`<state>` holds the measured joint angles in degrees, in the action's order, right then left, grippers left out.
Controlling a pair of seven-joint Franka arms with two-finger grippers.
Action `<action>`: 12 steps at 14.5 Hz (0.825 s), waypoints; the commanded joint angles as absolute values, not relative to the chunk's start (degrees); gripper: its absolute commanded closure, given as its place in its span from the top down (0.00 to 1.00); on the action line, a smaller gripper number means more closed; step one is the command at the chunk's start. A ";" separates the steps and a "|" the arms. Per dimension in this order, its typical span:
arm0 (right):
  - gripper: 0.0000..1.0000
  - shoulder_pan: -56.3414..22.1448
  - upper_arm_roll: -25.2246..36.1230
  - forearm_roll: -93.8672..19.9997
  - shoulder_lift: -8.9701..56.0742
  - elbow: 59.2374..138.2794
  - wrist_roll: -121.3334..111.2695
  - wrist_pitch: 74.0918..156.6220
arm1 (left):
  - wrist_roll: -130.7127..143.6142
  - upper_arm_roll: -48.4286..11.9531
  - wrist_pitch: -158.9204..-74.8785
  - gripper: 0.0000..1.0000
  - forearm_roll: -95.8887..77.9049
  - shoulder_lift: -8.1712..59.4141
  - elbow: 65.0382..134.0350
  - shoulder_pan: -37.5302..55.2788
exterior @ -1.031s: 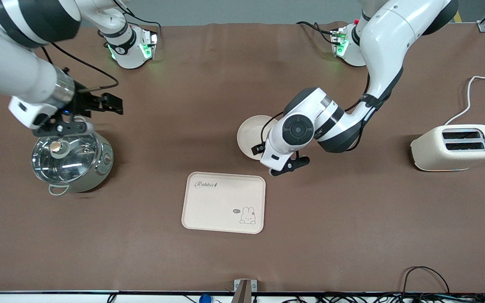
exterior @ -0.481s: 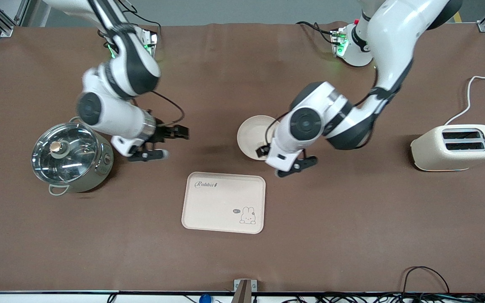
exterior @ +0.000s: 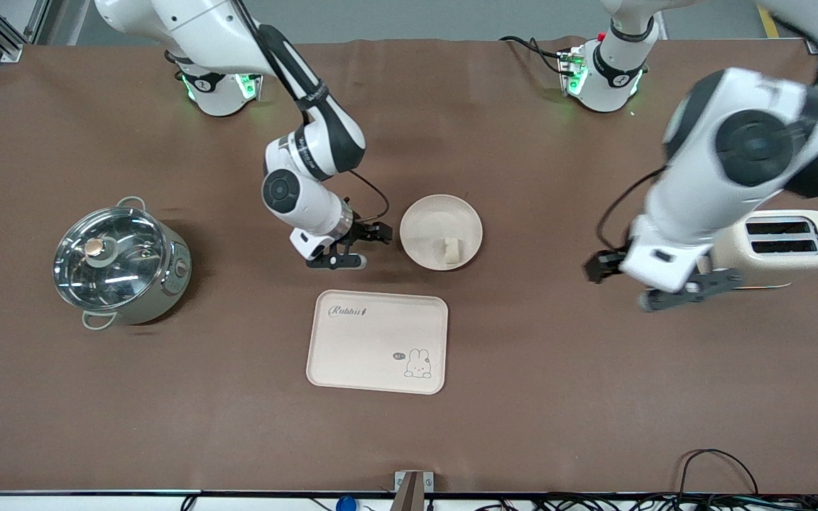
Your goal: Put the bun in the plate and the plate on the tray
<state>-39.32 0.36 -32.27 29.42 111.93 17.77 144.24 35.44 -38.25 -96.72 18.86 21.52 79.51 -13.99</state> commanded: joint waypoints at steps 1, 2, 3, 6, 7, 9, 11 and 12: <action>0.97 -42.70 0.97 -36.72 32.59 111.36 18.28 148.96 | 24.22 -38.67 -95.71 1.00 19.43 17.07 80.33 -17.92; 0.93 -43.41 0.97 -38.39 33.48 111.18 18.28 150.02 | 21.21 -38.50 -95.28 1.00 19.34 15.83 80.33 -18.36; 0.85 -43.94 0.97 -39.28 34.10 110.92 18.28 150.38 | 19.44 -38.41 -93.62 1.00 19.25 14.86 80.33 -19.15; 0.53 -44.38 0.88 -40.07 34.19 110.83 18.28 150.03 | 13.47 -38.58 -89.74 1.00 16.80 12.67 78.76 -23.01; 0.48 -44.38 0.88 -41.56 34.19 110.74 18.19 149.94 | 10.84 -38.50 -89.65 1.00 15.66 11.79 78.84 -23.81; 0.44 -45.70 0.88 -44.55 34.28 110.31 18.19 150.12 | 7.57 -38.24 -87.81 1.00 13.55 10.64 78.66 -25.83; 0.35 -46.05 0.88 -45.09 34.28 110.13 18.19 150.29 | 4.41 -32.82 -87.37 1.00 8.99 5.74 79.62 -24.27; 0.23 -46.05 0.97 -45.09 34.28 110.04 18.11 150.29 | 3.70 -28.78 -86.67 1.00 7.14 5.10 79.89 -21.04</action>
